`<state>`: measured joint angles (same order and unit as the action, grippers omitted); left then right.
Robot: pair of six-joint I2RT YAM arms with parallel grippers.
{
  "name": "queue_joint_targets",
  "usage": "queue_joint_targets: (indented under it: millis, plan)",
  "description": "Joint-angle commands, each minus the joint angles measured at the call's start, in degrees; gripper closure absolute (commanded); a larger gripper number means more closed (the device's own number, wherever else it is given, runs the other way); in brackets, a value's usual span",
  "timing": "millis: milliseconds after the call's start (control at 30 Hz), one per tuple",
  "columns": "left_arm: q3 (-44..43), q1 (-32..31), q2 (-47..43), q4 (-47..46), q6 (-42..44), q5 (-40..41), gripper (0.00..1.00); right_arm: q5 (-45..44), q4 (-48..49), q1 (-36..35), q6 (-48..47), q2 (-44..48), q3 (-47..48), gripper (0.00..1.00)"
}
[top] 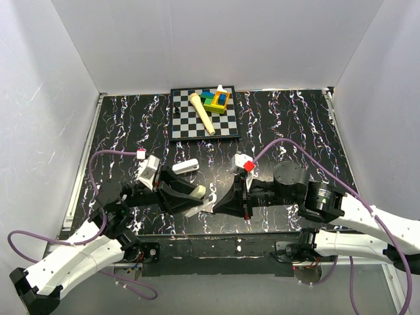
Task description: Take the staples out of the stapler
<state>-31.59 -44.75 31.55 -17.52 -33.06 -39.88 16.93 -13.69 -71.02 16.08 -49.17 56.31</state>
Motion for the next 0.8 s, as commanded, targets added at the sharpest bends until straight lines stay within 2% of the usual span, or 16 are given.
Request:
queue_joint_targets:
  millis: [0,267,767]
  plan:
    - [-1.02,0.10,0.53,-2.96,-0.95,-2.31,1.00,2.32,3.06,-0.34,-1.22,0.39,1.34,0.99]
    - [-0.40,0.02,2.37,-5.95,-3.15,-6.44,1.00,1.70,3.93,-0.34,-2.72,-1.98,4.24,0.99]
    - [1.63,-2.18,6.68,-5.86,-3.24,-12.50,1.00,5.48,0.95,-0.34,-7.81,-9.80,16.80,0.99]
